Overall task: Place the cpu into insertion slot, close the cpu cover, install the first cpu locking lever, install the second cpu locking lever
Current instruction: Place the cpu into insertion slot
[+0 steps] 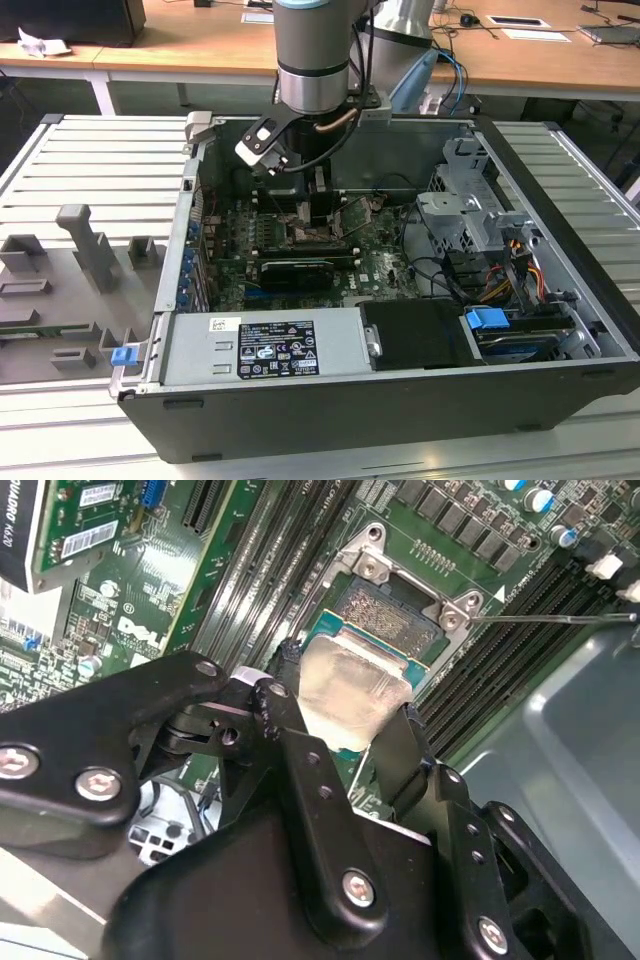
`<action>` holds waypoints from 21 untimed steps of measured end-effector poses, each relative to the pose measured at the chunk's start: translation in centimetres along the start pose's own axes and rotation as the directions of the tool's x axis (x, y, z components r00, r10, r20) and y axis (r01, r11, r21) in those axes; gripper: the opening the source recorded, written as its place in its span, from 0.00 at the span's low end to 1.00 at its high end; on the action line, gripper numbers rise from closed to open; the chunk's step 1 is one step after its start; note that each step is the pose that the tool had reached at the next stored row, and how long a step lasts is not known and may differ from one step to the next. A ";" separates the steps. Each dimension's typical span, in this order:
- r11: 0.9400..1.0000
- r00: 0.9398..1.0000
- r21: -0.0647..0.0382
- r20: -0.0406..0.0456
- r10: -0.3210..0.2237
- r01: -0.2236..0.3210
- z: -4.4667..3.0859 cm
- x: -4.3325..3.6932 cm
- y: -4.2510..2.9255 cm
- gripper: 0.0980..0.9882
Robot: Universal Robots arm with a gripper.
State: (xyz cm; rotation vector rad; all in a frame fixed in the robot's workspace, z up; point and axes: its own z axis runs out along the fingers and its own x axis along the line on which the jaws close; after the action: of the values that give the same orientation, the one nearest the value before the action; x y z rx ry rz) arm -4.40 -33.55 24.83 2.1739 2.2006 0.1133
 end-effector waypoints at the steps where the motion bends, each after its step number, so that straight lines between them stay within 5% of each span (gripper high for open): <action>1: 1.000 1.000 0.000 0.000 0.000 0.000 0.16 0.00 -0.03 0.48; 11: 1.000 1.000 0.000 0.003 0.000 0.000 0.85 0.07 -0.25 0.48; 21: 1.000 1.000 0.000 0.014 0.001 -0.001 1.89 1.05 -0.51 0.48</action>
State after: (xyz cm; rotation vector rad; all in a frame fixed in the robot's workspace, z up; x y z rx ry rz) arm -4.76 -32.47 22.92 2.1687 2.1924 0.0973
